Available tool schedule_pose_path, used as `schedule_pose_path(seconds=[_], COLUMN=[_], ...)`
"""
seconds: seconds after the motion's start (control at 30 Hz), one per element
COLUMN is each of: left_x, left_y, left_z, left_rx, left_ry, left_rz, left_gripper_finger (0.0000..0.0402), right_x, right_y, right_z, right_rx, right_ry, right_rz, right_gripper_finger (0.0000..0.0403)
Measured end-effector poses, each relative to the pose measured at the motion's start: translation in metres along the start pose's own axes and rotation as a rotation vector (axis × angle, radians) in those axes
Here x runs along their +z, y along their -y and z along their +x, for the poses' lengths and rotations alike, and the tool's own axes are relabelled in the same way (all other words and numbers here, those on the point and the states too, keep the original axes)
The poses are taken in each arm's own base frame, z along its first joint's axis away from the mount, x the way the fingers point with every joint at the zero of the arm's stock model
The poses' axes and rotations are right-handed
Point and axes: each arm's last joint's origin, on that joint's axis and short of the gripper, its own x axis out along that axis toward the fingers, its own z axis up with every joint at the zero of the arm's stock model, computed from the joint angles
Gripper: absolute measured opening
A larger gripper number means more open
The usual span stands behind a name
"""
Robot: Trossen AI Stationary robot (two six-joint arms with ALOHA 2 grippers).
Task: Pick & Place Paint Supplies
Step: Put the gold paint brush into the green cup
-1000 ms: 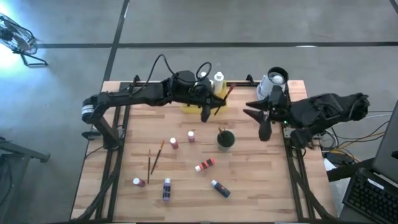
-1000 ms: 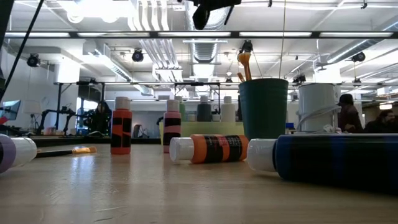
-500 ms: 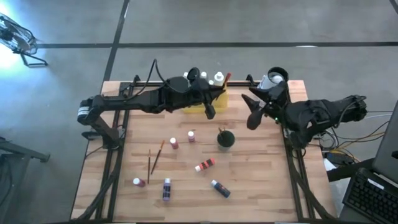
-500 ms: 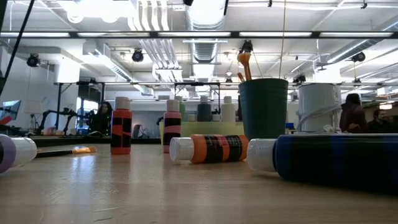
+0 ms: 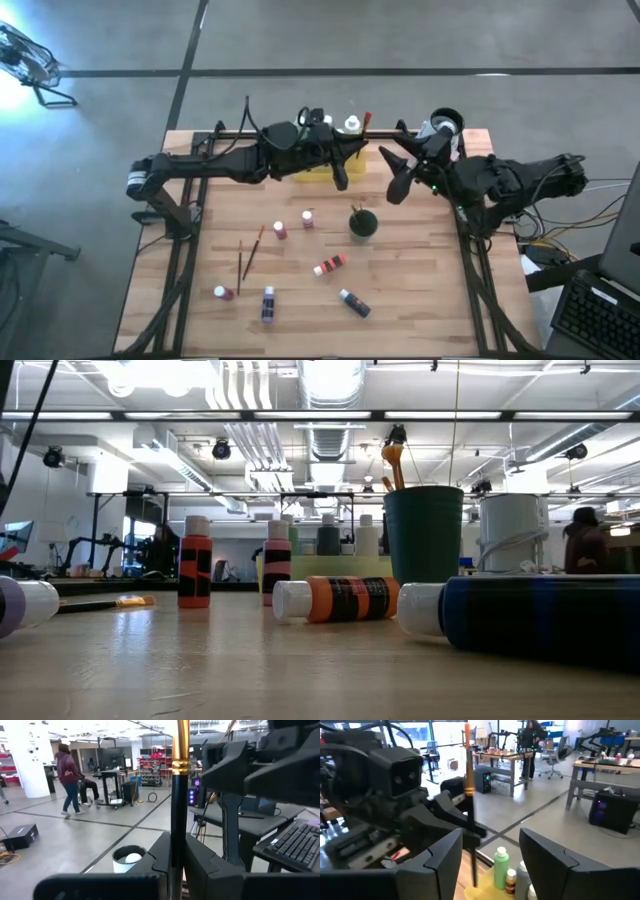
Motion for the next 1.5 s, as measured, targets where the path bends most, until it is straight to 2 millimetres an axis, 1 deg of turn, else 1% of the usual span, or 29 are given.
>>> schedule_pose_path(seconds=[0.2, 0.4, 0.47, 0.57, 0.67, 0.9, 1.0, 1.13, 1.27, 1.3, 1.4, 1.5], left_x=[-0.013, -0.014, -0.014, -0.014, -0.015, -0.016, -0.02, -0.022, -0.022, -0.022, -0.022, -0.024], left_y=[0.003, 0.005, 0.006, 0.006, 0.006, 0.006, 0.007, 0.007, 0.007, 0.007, 0.007, 0.007], left_z=[0.008, 0.008, 0.008, 0.008, 0.008, 0.008, 0.008, 0.009, 0.009, 0.009, 0.009, 0.009], left_rx=[-0.013, -0.065, -0.076, -0.076, -0.076, -0.077, -0.078, -0.08, -0.084, -0.084, -0.084, -0.084], left_ry=[-0.028, -0.016, -0.015, -0.016, -0.02, -0.026, -0.034, -0.043, -0.039, -0.04, -0.041, -0.044], left_rz=[-0.003, -0.009, -0.003, 0.003, 0.004, 0.006, 0.007, 0.002, 0.002, 0.0, -0.003, -0.005], left_gripper_finger=[0.0028, 0.0028, 0.0028, 0.0028, 0.0028, 0.0028, 0.0028, 0.0028, 0.0028, 0.0028, 0.0033, 0.0051], right_x=[0.0, 0.003, 0.005, 0.007, 0.008, 0.008, 0.008, 0.007, 0.006, 0.006, 0.005, 0.005], right_y=[-0.005, -0.006, -0.004, -0.003, -0.001, 0.0, 0.001, 0.002, 0.001, 0.001, 0.001, 0.001], right_z=[0.004, 0.01, 0.013, 0.021, 0.025, 0.03, 0.033, 0.036, 0.037, 0.037, 0.037, 0.037], right_rx=[0.0, -0.01, 0.017, 0.061, 0.066, 0.075, 0.069, 0.067, 0.092, 0.092, 0.092, 0.093], right_ry=[0.013, 0.039, 0.044, 0.052, 0.058, 0.059, 0.06, 0.056, 0.047, 0.045, 0.045, 0.045], right_rz=[-0.047, -0.011, 0.004, 0.028, 0.037, 0.04, 0.037, 0.031, 0.014, 0.0, -0.003, -0.003], right_gripper_finger=[0.0171, 0.0153, 0.0148, 0.0142, 0.0138, 0.0125, 0.0114, 0.0089, 0.003, 0.0021, 0.0015, 0.0012])
